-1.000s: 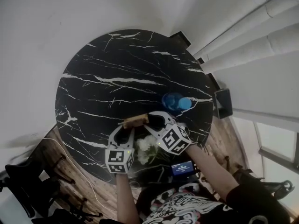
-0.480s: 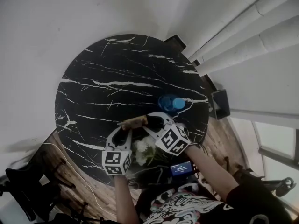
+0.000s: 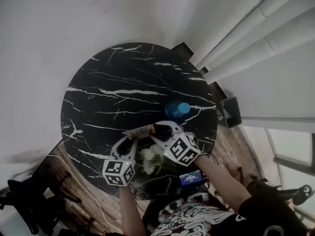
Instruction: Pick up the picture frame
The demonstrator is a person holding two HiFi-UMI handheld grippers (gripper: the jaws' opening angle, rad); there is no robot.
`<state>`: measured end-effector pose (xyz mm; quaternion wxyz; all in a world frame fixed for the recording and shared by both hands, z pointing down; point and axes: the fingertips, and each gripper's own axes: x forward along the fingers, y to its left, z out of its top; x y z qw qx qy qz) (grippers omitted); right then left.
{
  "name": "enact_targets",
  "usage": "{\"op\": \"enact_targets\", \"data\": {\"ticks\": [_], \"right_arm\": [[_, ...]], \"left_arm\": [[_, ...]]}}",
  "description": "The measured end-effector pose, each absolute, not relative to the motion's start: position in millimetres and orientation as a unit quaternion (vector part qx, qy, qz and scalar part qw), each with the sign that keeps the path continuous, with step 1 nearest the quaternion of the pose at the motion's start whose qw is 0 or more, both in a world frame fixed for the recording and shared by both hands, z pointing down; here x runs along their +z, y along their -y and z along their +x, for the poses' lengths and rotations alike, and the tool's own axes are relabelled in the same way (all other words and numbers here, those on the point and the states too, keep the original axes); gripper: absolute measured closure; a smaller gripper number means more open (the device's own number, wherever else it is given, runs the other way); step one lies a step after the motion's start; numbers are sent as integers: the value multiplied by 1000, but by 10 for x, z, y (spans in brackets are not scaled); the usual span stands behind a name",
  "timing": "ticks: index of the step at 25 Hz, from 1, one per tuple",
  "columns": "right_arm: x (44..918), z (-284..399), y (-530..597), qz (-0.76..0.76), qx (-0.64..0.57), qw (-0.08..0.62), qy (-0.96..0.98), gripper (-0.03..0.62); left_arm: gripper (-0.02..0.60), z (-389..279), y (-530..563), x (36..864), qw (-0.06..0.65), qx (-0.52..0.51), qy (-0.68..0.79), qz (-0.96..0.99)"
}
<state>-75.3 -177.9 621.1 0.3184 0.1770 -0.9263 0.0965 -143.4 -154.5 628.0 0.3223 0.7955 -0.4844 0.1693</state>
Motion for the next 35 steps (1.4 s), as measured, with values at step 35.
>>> {"op": "enact_targets", "data": {"ticks": [35], "right_arm": [[5369, -314, 981, 245, 191, 262, 914, 441]], "left_arm": [[481, -1038, 803, 5439, 393, 164, 431, 795]]}}
